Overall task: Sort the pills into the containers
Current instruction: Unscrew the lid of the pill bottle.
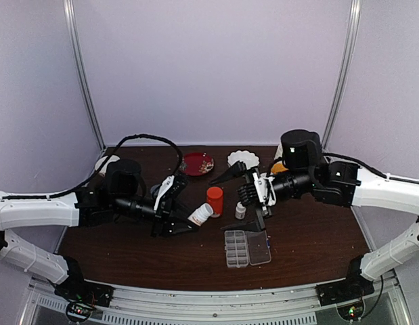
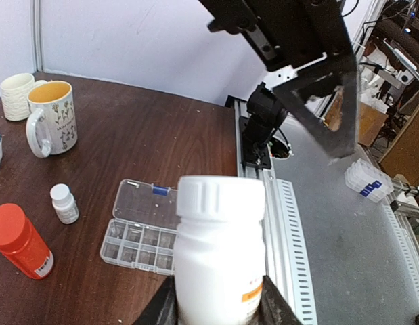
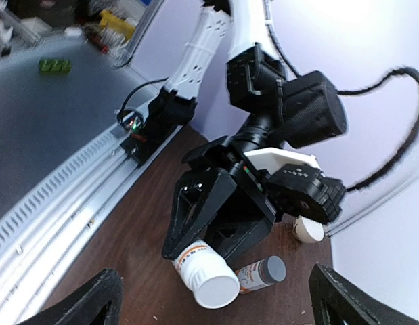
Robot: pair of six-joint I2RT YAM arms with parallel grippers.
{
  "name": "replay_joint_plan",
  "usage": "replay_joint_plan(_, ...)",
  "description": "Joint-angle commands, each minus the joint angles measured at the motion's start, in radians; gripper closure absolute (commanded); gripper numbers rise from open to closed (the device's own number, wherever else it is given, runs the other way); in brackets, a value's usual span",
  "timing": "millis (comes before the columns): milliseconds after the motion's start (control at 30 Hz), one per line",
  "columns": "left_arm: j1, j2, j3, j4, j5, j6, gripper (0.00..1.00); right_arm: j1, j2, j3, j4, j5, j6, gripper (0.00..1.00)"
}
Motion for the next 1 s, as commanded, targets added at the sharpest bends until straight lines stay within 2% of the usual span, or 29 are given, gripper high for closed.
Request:
replay_joint_plan(0,-0.002,-0.056,0.002,0.013,-0.085,0.046,0.84,0.006,-0.134,-0.159,0.334,0.115,0.621,0.0)
replay_joint_plan(100,-0.002,-0.078,-0.006,0.008,-0.117,0.061,0.84,0.06,-0.209,-0.173,0.216,0.352,0.829,0.0)
replay_joint_plan(167,-0.003,-0.089,-0.014,0.017,-0.134,0.07,0.84,0.068,-0.212,-0.124,0.084,0.411,0.97,0.0)
replay_joint_plan(267,-0.002,-0.091,-0.014,0.017,-0.168,0.09,0.84,0.067,-0.163,-0.033,-0.058,0.398,1.181,0.0)
replay_joint_plan(433,-0.004,-0.098,-0.014,0.011,-0.223,0.128,0.84,0.067,-0.064,0.094,-0.187,0.337,1.382,0.03)
replay_joint_plan(633,-0.004,-0.098,-0.013,0.012,-0.23,0.144,0.84,0.067,0.031,0.222,-0.363,0.384,1.434,0.15)
replay_joint_plan(800,-0.003,-0.092,-0.014,0.016,-0.226,0.144,0.83,0.068,0.105,0.29,-0.365,0.338,1.473,0.3)
replay_joint_plan(967,-0.004,-0.09,-0.017,0.027,-0.218,0.144,0.83,0.067,0.169,0.348,-0.387,0.361,1.475,0.34)
